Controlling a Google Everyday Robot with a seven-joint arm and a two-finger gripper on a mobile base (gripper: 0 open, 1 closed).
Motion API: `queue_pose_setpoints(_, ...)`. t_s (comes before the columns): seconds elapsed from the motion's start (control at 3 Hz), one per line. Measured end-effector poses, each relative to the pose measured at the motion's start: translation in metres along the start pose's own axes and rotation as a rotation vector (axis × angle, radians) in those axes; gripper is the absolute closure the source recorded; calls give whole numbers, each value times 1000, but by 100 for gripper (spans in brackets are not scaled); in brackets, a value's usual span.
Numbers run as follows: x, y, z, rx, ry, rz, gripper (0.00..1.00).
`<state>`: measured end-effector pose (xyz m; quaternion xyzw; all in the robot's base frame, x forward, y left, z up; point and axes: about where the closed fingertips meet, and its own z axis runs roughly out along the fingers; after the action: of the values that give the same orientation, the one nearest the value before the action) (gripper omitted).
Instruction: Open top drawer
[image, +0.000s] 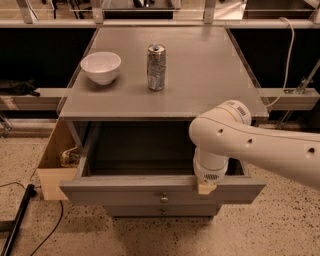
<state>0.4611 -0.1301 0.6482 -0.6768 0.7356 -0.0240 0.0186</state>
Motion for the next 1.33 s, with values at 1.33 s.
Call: queue_pose_setpoints(1.33,0,0,0,0,0,0,36)
